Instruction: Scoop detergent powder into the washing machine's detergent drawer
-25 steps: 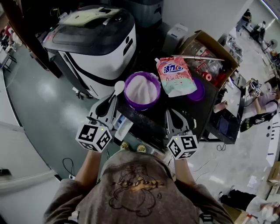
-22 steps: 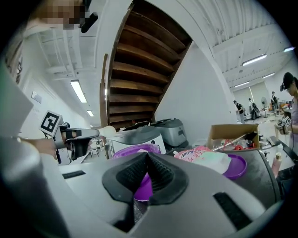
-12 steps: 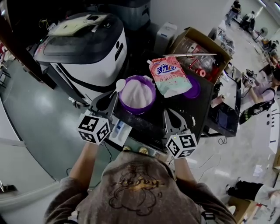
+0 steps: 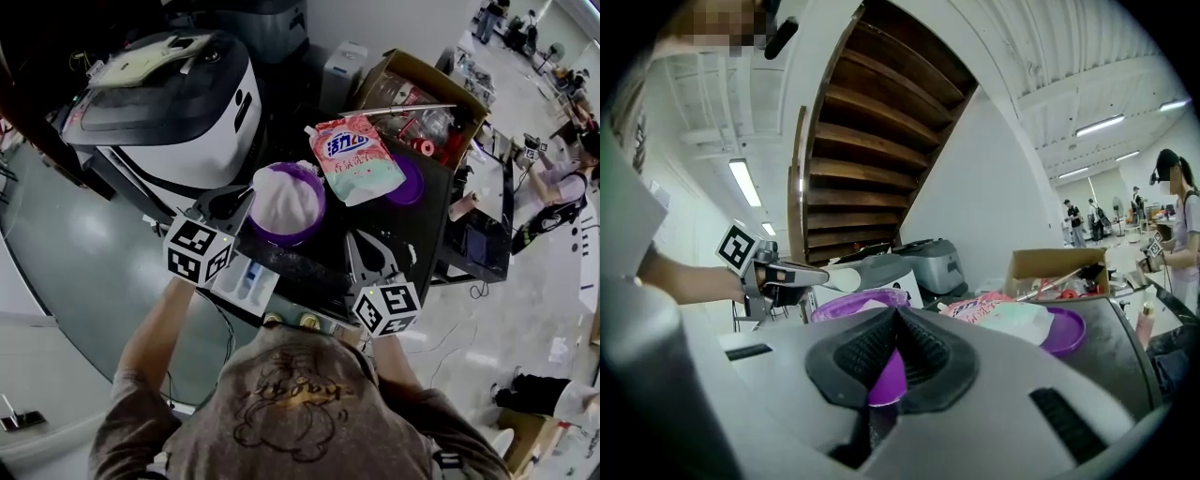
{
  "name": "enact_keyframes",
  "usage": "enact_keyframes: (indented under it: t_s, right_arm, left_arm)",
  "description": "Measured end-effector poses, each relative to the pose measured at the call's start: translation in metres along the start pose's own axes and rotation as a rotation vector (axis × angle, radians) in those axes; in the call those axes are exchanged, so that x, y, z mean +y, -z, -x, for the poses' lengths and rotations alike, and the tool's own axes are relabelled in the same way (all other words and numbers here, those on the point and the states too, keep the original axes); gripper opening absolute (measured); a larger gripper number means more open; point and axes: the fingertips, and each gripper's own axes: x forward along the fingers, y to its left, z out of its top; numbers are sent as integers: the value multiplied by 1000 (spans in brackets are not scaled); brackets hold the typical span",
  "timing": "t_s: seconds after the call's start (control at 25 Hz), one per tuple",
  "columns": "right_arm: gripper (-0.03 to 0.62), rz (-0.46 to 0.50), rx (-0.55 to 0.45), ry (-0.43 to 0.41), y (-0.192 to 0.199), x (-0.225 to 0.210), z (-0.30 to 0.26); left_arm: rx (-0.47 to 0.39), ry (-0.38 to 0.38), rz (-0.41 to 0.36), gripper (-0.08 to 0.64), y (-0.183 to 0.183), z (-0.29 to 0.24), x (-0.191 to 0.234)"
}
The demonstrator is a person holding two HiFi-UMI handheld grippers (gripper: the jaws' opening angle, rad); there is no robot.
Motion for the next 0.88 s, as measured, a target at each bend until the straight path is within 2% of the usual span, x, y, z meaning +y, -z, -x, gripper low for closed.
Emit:
enact_keyframes:
  t_s: [0.24,0.52,0.88]
  right_arm:
    - [3,-6,2,5,3,-3,1]
    - [3,-18,9,11,8,-6,4]
    - [3,-32,-2,20,10,-10,2]
  left_arm:
    - [100,85,-52,25,2,-18,0]
    - [235,186,-170,25,9,-40,-3]
    - [329,277,-261,25,13,-54,-3]
